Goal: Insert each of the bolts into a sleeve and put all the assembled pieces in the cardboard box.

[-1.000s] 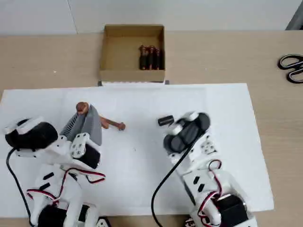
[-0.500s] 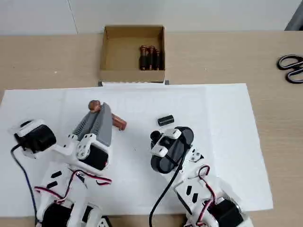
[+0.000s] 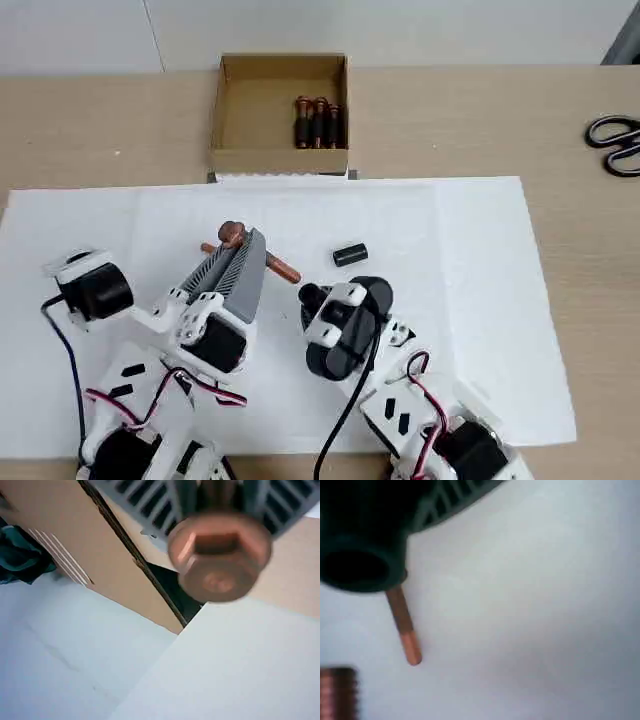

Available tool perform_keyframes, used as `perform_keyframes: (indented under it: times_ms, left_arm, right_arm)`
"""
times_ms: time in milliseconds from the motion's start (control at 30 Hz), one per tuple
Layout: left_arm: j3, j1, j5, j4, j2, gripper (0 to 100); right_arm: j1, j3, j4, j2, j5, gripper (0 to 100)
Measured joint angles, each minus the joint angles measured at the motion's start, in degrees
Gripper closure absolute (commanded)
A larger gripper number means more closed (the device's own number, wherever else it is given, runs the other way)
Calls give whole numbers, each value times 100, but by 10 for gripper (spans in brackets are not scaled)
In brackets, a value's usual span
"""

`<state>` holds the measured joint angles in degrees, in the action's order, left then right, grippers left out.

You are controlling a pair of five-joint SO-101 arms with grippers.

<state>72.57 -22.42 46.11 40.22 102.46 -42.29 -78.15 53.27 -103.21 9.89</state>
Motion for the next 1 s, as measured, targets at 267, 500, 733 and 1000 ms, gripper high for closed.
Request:
perform_keyframes:
  times_ms: [267,500,733,1000]
  left_arm:
    - [0,-273,0,255,0,994]
    - [0,-422,-431,273,0,994]
    - [0,-413,-615,273,0,994]
    - [0,-413,-615,273,0,994]
  right_arm:
    - [-53,0,0,0,589,996]
    - [-53,0,0,0,844,996]
    - [-53,0,0,0,844,996]
    - [-9,0,0,0,844,996]
